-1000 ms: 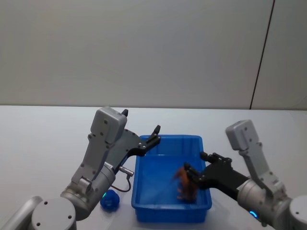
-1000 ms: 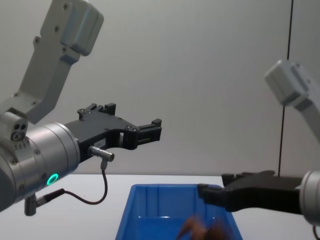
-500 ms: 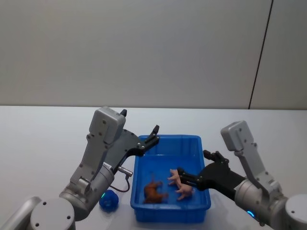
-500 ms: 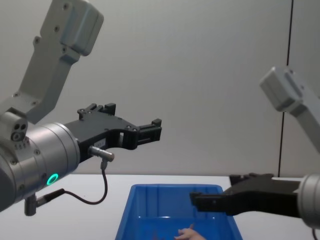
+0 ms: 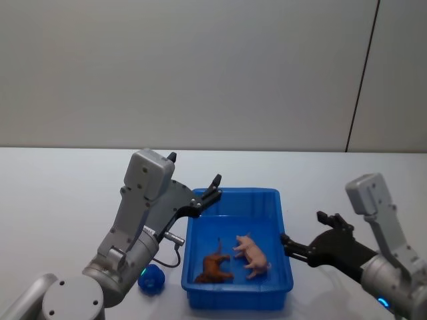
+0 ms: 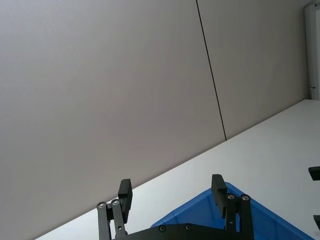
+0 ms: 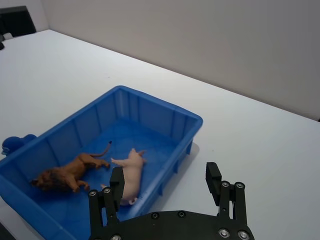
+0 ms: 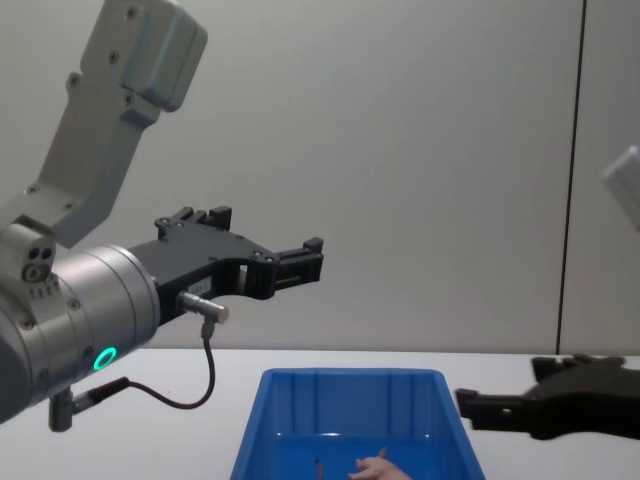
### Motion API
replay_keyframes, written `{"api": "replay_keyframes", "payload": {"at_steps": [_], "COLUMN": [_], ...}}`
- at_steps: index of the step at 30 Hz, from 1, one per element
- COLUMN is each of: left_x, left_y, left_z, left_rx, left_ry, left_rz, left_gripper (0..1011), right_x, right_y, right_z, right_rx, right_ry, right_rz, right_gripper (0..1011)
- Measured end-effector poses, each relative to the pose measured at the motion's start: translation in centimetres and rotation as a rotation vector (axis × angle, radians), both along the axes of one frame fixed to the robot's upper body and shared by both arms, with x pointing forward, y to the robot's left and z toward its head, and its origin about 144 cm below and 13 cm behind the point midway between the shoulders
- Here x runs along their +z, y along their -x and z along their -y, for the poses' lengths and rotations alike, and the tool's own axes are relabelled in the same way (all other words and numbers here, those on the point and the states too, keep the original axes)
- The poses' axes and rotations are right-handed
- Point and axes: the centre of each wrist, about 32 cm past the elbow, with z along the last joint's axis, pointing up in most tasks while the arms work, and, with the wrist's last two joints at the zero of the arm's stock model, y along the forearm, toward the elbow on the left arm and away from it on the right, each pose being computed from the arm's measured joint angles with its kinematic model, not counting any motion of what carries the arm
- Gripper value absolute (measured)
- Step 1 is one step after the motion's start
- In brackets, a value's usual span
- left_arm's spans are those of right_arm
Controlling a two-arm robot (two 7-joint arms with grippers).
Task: Pick up the two dolls from the table and place them into the box.
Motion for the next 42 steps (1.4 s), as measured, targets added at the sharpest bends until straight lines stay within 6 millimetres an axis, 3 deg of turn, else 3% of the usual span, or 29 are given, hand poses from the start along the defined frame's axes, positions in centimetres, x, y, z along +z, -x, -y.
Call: {"api": "replay_keyframes", "payload": {"at_steps": [11,27,42], "left_x": [0.0,0.0,-2.5], "left_y": [0.0,1.3,3.5], "left_z": [0.0,-1.7,-4.6], "left_rx": [0.0,0.057,0.133], "left_ry": [-0.002,-0.053,-0.028], "left_rz": [0.0,-0.045,-0.193], "left_gripper": [1002,1002,1001], "right_x": [-0.4,-0.6,-0.6], "right_y": [0.6,0.9,1.0], "right_z": [2.2,3.2,3.4], "right_rx": [-0.035,-0.051,-0.056], "right_ry": [0.011,0.018,0.019], "right_rz": [-0.007,-0.01,-0.01], "right_gripper": [1001,1001,1001]}}
